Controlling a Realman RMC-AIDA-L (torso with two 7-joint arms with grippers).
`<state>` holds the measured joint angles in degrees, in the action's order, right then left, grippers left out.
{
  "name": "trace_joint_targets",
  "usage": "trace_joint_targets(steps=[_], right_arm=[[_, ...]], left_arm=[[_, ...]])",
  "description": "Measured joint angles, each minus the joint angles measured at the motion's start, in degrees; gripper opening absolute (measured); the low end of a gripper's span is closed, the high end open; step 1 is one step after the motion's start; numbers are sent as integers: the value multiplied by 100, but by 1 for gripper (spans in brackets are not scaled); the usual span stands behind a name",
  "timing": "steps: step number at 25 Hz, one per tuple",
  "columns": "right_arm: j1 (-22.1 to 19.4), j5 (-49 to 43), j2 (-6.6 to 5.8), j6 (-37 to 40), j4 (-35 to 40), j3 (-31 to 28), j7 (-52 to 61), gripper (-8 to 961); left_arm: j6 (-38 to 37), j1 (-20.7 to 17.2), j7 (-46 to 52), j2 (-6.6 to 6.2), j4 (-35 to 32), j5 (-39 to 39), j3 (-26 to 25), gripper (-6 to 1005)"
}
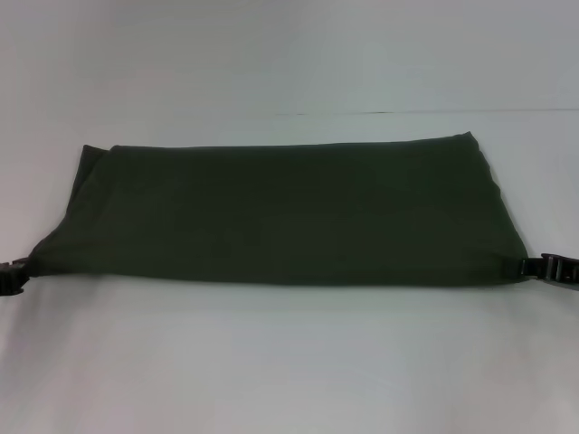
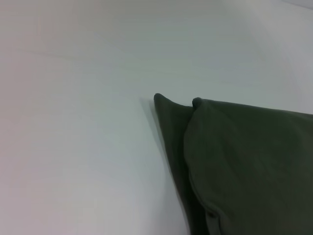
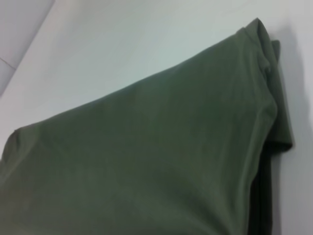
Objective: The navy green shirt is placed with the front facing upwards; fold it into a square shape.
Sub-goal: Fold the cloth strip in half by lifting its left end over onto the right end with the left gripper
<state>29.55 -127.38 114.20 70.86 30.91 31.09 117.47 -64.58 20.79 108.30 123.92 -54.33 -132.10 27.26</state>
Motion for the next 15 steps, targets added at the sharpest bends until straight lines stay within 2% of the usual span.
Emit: trace_joint_targets(steps=[5,12,13,15], right_arm=[[-19,225,31,51,9,-8,-132,57],[-84,372,-9,401,177,-115,-313,69],[-130,442,-8,446,234,-175,-356,71],[-242,630,-12,585,352,-315,-463,231]], left_arm=[[-115,18,9,0,-10,14,-1,7],[-481,17,17,-22,-45,13,-112,26],[-563,7,20,-24,-59,17,-195,57],[-734,-19,27,-26,-94,41,-421,120]])
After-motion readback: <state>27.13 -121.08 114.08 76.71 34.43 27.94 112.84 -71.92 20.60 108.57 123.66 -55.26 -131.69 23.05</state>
